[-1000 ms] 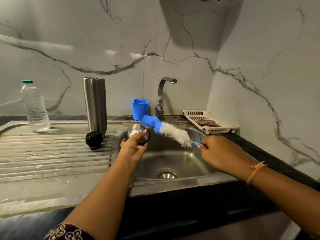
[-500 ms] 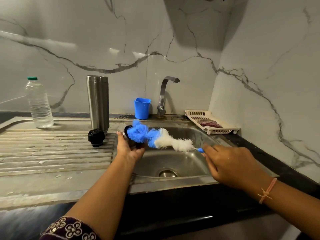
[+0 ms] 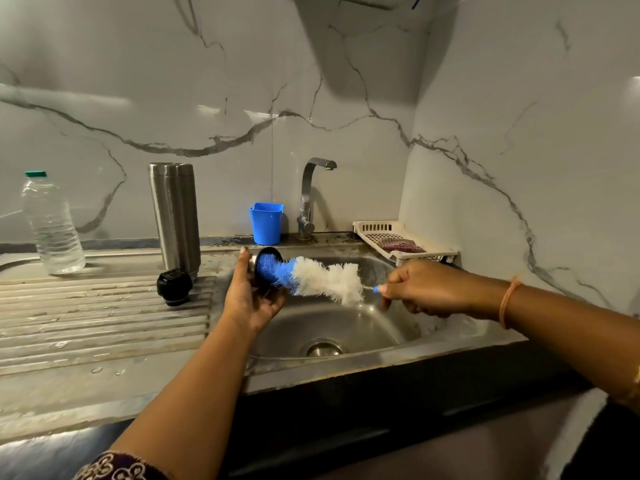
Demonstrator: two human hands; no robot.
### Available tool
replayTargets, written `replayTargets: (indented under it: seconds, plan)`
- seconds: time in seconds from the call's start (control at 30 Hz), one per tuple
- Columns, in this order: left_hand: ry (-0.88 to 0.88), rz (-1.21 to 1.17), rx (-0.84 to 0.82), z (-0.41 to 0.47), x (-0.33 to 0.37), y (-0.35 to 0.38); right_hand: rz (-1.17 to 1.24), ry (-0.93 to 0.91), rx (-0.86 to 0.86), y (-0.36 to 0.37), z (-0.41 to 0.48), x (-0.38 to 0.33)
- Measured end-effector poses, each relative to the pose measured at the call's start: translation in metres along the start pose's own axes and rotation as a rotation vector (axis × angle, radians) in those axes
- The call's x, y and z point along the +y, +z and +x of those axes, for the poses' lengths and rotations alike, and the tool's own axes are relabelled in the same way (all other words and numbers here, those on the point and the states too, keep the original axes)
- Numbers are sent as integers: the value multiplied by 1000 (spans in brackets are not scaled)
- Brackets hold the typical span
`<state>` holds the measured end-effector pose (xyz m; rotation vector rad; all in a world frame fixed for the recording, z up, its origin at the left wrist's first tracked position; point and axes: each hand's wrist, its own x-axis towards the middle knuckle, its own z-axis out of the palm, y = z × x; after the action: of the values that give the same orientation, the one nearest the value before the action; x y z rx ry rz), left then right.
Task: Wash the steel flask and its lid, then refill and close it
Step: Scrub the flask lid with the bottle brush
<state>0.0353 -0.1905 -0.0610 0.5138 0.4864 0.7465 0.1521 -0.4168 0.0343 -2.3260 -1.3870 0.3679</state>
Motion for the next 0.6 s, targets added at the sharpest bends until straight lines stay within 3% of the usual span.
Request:
replayTargets:
  seconds: [0.03,0.1,0.13,0.2,0.23,0.33,0.37,0.5,0.53,0.6]
  plan:
    - [8,2,19,0,0,0,-306,-116,91,1,2,2]
    - [8,6,51,1,0,0,-917,-346,430,2,5,10]
    - [4,4,59,2,0,-1,-1062,-426,507,3,4,11]
    - [-6,-4,52,2,0,-2,-1072,-497,559,6,5,10]
    - [-12,-11,39,1,0,-1,-929,-455,499,5,6,7]
    - [-16,-17,10,2,1,-1,-109,-83,128,1,4,-7]
    - [-8,-13,9,2,1,-1,-79,-89,100,2,7,-5]
    - [12,7,49,2,1,-2,-1008,-479,528,-1,16,16]
    - [11,19,63,1,0,-2,-1124,-565,594,-3,16,20]
    - [14,48,66,0,0,-2,-1113,-515,523,-2,17,19]
